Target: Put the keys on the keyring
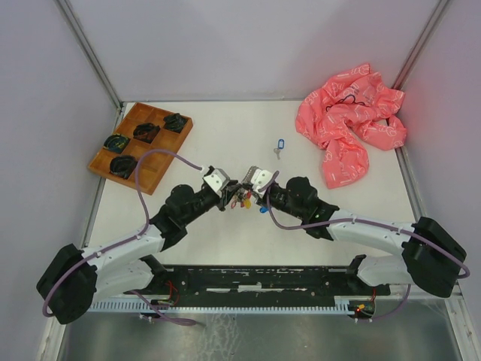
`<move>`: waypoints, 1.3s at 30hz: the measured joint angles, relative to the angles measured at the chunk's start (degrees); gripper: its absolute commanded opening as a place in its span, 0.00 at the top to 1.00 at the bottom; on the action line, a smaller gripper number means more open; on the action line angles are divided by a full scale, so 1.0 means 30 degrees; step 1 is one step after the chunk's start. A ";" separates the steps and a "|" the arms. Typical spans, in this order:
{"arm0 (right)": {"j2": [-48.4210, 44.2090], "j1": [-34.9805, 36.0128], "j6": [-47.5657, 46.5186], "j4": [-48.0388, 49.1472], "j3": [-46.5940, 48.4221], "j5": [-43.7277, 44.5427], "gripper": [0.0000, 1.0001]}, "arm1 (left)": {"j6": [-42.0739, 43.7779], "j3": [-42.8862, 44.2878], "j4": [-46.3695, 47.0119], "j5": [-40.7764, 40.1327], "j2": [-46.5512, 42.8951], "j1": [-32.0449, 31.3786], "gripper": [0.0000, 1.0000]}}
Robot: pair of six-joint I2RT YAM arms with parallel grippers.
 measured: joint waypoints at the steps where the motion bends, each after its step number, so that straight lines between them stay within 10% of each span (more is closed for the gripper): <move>1: 0.0058 0.0007 0.0138 -0.0066 0.0000 0.0007 0.99 | 0.0000 -0.0153 0.0211 0.0117 0.0066 -0.0015 0.75; 13: 0.1435 0.0087 0.1712 -0.0678 -0.0627 -0.0350 0.95 | 0.0000 -0.2557 0.3067 0.1027 0.1749 -0.0138 0.94; 39: 0.5850 0.0284 0.3031 0.1610 -0.2543 -0.2222 0.94 | -0.1996 -0.5093 0.2601 0.2521 0.4546 -0.0561 0.64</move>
